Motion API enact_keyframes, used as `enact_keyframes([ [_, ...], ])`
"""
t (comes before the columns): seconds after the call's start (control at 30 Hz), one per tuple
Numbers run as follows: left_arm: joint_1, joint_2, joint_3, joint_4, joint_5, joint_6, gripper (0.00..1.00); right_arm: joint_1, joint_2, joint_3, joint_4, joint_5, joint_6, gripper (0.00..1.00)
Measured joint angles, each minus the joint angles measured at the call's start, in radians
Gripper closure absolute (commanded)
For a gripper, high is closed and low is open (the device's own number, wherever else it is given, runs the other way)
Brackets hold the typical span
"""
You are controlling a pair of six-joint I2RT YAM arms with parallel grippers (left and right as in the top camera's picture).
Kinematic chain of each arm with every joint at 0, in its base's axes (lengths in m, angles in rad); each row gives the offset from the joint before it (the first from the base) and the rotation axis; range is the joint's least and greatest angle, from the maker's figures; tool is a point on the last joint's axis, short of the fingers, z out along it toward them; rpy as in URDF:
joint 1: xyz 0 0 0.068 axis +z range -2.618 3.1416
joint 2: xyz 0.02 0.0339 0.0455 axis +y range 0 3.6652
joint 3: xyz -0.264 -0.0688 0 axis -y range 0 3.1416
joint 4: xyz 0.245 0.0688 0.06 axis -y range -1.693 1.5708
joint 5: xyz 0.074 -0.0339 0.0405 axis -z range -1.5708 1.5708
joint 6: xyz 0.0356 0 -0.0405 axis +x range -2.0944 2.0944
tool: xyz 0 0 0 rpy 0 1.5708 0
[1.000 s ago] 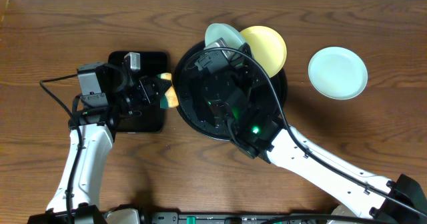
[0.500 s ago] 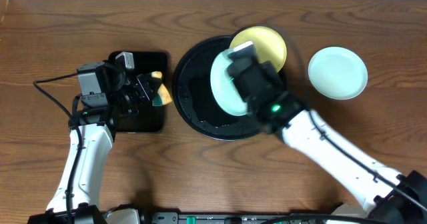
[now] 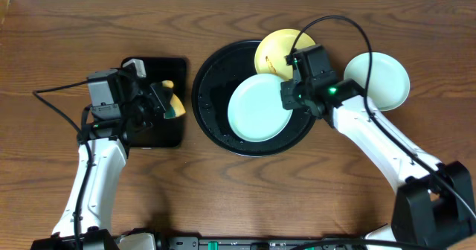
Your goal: Clean dirty plates on tray and stack at the side
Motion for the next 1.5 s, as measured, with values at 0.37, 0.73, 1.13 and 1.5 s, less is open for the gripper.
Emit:
enact_keyframes([
  [0.37, -0.058, 0.015, 0.000, 0.006, -0.289, 0.090, 0.85, 0.003, 0.076, 0.000, 0.017, -0.038, 0.000, 0.99],
  [0.73, -0.058, 0.195, 0.000, 0.051, -0.445, 0.216, 0.41, 0.003, 0.085, -0.001, 0.023, -0.041, 0.000, 0.99],
  [1.13, -0.058, 0.322, 0.000, 0.126, -0.546, 0.233, 0.39, 0.003, 0.085, -0.001, 0.023, -0.041, 0.000, 0.99],
  [1.5, -0.056, 0.402, 0.004, 0.156, -0.567, 0.244, 0.75, 0.003, 0.085, -0.001, 0.022, -0.041, 0.000, 0.99],
])
